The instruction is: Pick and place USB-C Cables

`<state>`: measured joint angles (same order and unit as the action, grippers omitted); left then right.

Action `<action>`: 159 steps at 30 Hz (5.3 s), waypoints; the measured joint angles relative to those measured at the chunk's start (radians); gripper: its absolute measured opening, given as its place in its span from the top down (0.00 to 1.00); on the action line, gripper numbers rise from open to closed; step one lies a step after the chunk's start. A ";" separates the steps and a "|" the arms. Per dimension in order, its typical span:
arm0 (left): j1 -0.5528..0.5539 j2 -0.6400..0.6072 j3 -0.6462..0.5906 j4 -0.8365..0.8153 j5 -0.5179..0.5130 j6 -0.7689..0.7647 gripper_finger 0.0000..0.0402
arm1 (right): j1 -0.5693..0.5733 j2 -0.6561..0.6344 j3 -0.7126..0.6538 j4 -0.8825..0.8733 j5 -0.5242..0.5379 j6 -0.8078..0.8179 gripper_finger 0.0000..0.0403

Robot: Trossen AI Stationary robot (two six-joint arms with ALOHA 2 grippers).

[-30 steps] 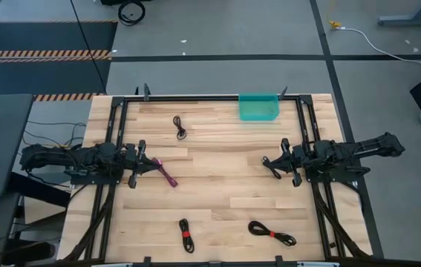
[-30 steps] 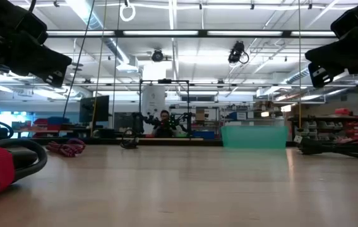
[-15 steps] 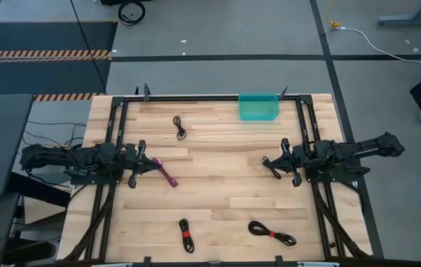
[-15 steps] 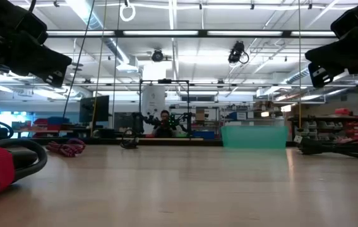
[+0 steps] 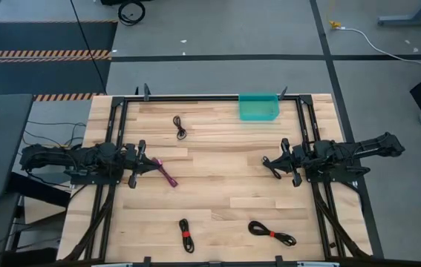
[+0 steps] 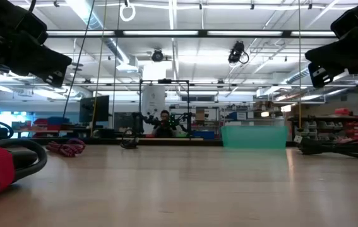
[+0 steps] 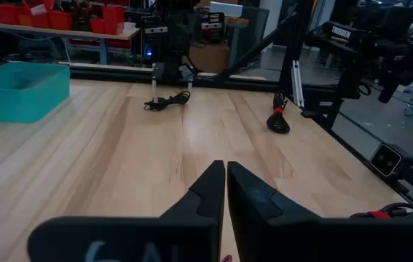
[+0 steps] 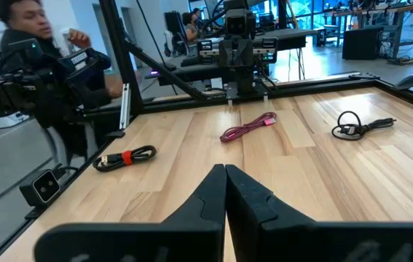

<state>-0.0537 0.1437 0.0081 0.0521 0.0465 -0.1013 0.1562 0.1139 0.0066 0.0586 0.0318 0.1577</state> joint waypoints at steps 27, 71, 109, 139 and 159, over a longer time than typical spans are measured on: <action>0.000 0.000 0.000 0.000 0.000 0.000 0.94 | 0.000 0.000 0.000 0.000 0.000 0.000 0.97; 0.000 0.000 0.000 0.104 0.002 -0.045 0.94 | 0.000 0.000 0.000 0.000 0.000 0.000 0.97; -0.005 0.509 0.460 -0.364 -0.350 0.041 0.14 | 0.000 0.000 0.000 0.000 0.000 0.000 0.97; -0.087 1.309 0.788 -0.835 -0.238 0.264 0.15 | 0.000 0.000 0.000 0.000 0.000 0.000 0.97; 0.002 1.429 0.788 -0.756 -0.091 0.288 0.37 | 0.000 0.000 0.000 0.000 0.000 0.000 0.97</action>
<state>-0.0517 1.5726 0.7959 -0.7036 -0.0445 0.1867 0.1562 0.1139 0.0066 0.0589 0.0315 0.1577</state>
